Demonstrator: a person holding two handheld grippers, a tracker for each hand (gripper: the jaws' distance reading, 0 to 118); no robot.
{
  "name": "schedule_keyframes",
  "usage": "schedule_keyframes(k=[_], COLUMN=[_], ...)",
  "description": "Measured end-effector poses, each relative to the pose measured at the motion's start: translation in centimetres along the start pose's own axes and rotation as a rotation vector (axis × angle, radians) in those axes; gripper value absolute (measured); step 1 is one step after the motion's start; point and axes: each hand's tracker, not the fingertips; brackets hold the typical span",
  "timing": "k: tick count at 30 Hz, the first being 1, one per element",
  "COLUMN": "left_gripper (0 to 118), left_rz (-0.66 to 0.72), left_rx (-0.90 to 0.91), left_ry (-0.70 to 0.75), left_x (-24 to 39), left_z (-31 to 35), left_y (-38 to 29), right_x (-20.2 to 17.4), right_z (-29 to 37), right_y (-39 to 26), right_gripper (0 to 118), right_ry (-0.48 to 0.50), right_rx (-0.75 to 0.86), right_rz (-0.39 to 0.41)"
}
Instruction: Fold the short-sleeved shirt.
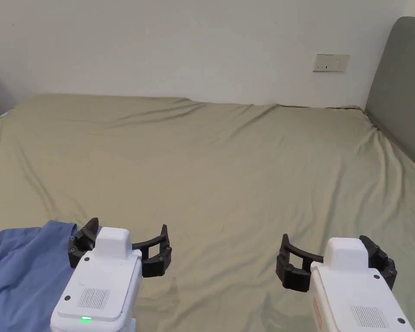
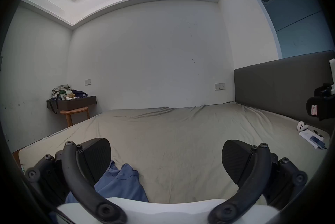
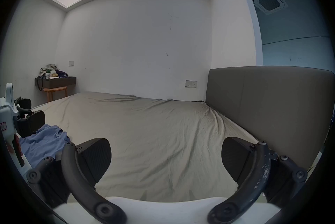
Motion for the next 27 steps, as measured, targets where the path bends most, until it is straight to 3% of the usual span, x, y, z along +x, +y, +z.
schedule_keyframes(k=[11, 14, 16, 19, 21, 23, 24, 25, 27], left_gripper=[118, 118, 118, 118, 118, 118, 118, 118, 118], left_rz=[0.002, 0.037, 0.243, 0.93, 1.421, 1.726, 1.827, 1.856, 1.687], left_rx=[-0.01, -0.024, -0.058, -0.105, -0.107, -0.138, -0.142, -0.153, -0.168], left_ry=[0.007, 0.008, -0.009, -0.168, -0.241, -0.255, -0.26, -0.253, -0.215], left_x=[-0.6, -0.8, -1.7, -5.0, -6.9, -7.5, -7.8, -7.9, -8.0], left_z=[-0.4, -0.6, -1.0, -1.6, -2.1, -2.3, -2.4, -2.4, -2.3], left_y=[-0.7, -0.5, 0.0, 0.1, -1.5, -2.7, -3.4, -3.7, -2.9], right_x=[-0.3, -0.7, -1.6, -4.4, -6.0, -6.7, -6.9, -6.8, -6.5], right_z=[-0.1, 0.0, 0.2, 0.6, 0.9, 0.8, 0.9, 1.0, 1.4], right_y=[0.3, 0.7, 1.1, 1.5, 0.3, -1.0, -1.5, -1.5, -0.4], right_gripper=[118, 118, 118, 118, 118, 118, 118, 118, 118], right_ry=[0.002, -0.027, -0.096, -0.274, -0.413, -0.527, -0.564, -0.558, -0.454], right_rx=[0.001, 0.004, 0.035, 0.151, 0.328, 0.479, 0.532, 0.53, 0.412], right_rz=[0.01, 0.055, 0.204, 0.623, 0.936, 1.182, 1.253, 1.233, 1.051])
